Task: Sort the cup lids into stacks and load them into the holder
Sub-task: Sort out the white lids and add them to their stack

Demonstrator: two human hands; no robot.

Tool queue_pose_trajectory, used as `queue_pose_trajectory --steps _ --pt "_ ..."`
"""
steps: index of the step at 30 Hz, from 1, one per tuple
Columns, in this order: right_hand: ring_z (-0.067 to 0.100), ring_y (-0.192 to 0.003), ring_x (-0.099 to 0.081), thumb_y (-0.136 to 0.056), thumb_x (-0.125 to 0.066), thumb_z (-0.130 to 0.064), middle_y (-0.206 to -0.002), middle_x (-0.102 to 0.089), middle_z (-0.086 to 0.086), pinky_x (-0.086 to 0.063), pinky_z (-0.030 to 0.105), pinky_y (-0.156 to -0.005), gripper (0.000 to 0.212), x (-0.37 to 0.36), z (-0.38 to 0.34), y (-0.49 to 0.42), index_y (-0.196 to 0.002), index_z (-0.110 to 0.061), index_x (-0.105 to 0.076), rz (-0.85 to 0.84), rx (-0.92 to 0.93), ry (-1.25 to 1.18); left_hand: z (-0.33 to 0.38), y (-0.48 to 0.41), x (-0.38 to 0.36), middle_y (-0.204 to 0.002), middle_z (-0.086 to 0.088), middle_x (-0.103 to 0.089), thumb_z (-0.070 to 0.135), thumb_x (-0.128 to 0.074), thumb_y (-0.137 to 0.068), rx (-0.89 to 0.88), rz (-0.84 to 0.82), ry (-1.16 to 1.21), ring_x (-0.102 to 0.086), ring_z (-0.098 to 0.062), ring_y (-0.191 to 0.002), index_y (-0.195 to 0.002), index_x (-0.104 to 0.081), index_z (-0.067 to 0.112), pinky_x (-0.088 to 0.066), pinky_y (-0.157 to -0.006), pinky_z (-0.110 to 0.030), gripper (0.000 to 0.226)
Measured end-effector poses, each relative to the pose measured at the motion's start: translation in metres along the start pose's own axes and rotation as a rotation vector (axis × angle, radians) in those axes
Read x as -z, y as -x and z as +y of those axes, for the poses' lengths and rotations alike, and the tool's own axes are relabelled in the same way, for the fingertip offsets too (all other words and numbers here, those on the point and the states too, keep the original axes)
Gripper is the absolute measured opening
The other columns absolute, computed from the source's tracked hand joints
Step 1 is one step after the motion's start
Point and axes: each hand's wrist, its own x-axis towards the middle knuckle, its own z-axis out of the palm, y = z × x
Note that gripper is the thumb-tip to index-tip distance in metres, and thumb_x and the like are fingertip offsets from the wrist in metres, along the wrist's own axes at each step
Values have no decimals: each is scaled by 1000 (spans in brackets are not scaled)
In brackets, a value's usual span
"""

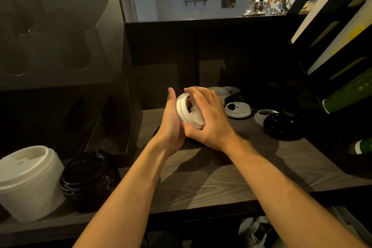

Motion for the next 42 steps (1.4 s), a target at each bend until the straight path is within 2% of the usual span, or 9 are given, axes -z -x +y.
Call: queue_pose_trajectory --steps 5,8,13,18,21,25,29,33,42 --pt "11 -132 -32 -75 -57 -56 -146 -37 -3 -21 21 -105 84 4 2 2 -147 -19 -37 -73 17 45 -3 0 1 -122 -15 -73 69 -18 -101 21 -73 28 -70 -26 -114 -134 -62 13 -60 -87 -34 79" --pt "1 -132 -22 -79 -54 -60 -149 -28 -9 -20 18 -105 88 3 5 5 -154 -24 -26 -123 -19 -9 -5 0 0 -131 -15 -68 76 -19 -96 5 -81 19 -66 -26 -122 -141 -57 12 -56 -99 -38 87" --pt "15 -126 -44 -78 -74 -54 -138 -47 8 -38 24 -104 91 2 -5 2 -150 -11 -39 195 -22 -24 7 12 -3 -122 -9 -72 63 -47 -92 -90 -190 -5 -69 -20 -113 -137 -60 8 -56 -93 -35 72" --pt "8 -124 -42 -74 -84 -48 -137 -41 4 -38 9 -99 92 11 -7 7 -149 -17 -41 181 -150 -77 2 21 -8 -106 -2 -77 24 -74 -91 -374 129 -220 -73 -15 -99 -116 -70 19 -55 -82 -26 25" --pt "4 -114 -53 -92 -65 -41 -129 -54 -3 -46 15 -92 57 20 -16 9 -143 -20 -52 44 -275 -352 0 32 -5 -97 0 -78 25 -68 -97 -448 215 -239 -74 -14 -92 -105 -74 28 -57 -77 -23 10" --pt "-2 -110 -59 -103 -54 -31 -118 -66 -13 -49 15 -88 30 29 -41 7 -130 -22 -65 25 -419 -429 4 49 1 -106 5 -74 38 -65 -98 -394 344 -294 -69 -9 -99 -118 -70 29 -54 -79 -19 22" --pt "-2 -104 -62 -103 -57 -30 -115 -65 -15 -52 12 -80 31 33 -73 9 -132 -23 -63 138 -531 -561 11 78 15 -120 3 -68 45 -70 -93 -377 344 -282 -67 -16 -111 -123 -60 32 -60 -91 -36 34" --pt "11 -97 -66 -102 -58 -27 -106 -66 -5 -61 27 -73 18 31 -112 9 -119 -31 -63 133 -522 -632 28 117 32 -110 2 -72 36 -70 -95 -420 377 -299 -72 -16 -101 -112 -63 30 -63 -81 -35 19" --pt "7 -82 -65 -96 -67 -29 -94 -65 0 -53 16 -64 11 -4 -199 -16 -103 -21 -63 -8 -426 -614 85 182 107 -94 6 -73 34 -68 -97 -502 507 -460 -73 -12 -75 -109 -73 19 -57 -57 -22 20"
